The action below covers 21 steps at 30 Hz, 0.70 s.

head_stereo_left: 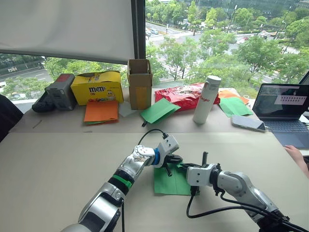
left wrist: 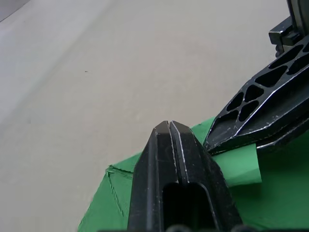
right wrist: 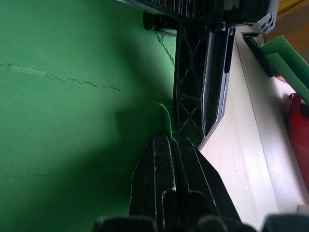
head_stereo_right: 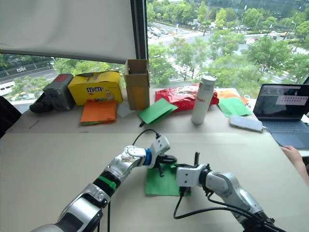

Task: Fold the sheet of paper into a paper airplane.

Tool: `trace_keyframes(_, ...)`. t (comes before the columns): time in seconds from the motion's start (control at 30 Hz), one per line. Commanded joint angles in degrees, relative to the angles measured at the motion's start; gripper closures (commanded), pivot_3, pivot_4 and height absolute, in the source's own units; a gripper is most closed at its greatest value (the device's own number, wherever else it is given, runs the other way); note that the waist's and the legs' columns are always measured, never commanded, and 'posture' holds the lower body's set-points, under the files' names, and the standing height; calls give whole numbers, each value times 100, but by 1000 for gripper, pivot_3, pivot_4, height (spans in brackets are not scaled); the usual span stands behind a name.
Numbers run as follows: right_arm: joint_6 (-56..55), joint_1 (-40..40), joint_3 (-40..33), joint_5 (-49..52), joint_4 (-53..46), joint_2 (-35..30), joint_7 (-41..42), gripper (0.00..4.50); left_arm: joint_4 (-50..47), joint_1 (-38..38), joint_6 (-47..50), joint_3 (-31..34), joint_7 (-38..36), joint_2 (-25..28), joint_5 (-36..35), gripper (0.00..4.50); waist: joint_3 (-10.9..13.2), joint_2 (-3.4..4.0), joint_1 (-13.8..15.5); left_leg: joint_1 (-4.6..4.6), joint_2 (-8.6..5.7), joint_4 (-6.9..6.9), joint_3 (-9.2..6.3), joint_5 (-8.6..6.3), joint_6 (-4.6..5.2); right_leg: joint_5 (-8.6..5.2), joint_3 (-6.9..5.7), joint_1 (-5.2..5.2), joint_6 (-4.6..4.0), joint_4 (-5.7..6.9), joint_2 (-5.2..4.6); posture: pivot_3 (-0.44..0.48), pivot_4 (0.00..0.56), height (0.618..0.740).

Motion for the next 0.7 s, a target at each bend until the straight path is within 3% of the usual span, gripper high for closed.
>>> trace_keyframes(0.03, 101, 137, -32, -113, 41, -41, 40, 4448, 224, -114, -34, 16, 87, -43, 166, 4500, 0, 0, 13, 0, 0, 0, -1, 0, 0, 2, -1, 1, -3, 0, 0, 0, 150, 740)
trace_keyframes(0.13, 195, 199, -93, 45, 23, 2, 103, 4448, 264, -79, -14, -149, -13, -8, 324, 4500, 0, 0, 22, 0, -3, 1, 0, -14, 23, 3, -1, 3, -5, -1, -4, 0, 150, 740)
trace_keyframes(0.23, 163, 451, -263, 431, -64, -90, 258, 3653, 93, 55, 210, -286, -210, 10, 328, 4500, -1, 0, 34, 0, -3, 2, -1, -14, 22, 6, -1, 6, -11, -1, -5, 0, 150, 740)
trace_keyframes(0.3, 123, 617, -380, 483, -202, -223, 307, 2879, 52, 69, 242, -341, -219, 34, 393, 4500, -1, 0, 48, 1, -3, 4, -1, -12, 20, 10, -3, 8, -18, -1, -4, 0, 150, 740)
trace_keyframes(0.37, 798, 998, -793, 1326, -663, -257, 662, 2295, 71, 91, 191, -405, -184, 79, 510, 4500, -2, 0, 79, 1, -4, 5, -1, -13, 20, 10, -3, 9, -17, -2, -6, 0, 150, 740)
trace_keyframes(0.47, 1900, 1308, -1500, 2765, -1304, -245, 1139, 2295, 89, 122, 164, -411, -176, 110, 570, 4500, -5, -8, 86, 0, -2, 6, -7, -21, 33, 10, -10, 17, -17, -6, -7, 0, 150, 740)
trace_keyframes(0.57, 2479, 1266, -1932, 3507, -1557, -261, 1351, 2295, 83, 122, 179, -421, -200, 119, 580, 4500, -6, -7, 48, 1, -2, 7, -8, -28, 45, 15, -4, 15, -25, -5, -9, 0, 150, 740)
trace_keyframes(0.7, 2939, 753, -1944, 3606, -1364, 22, 1091, 3455, 84, 130, 186, -411, -202, 123, 589, 4500, -7, -5, 40, 3, 4, 8, -10, -28, 44, 17, -4, 10, -30, -5, -5, 0, 150, 740)
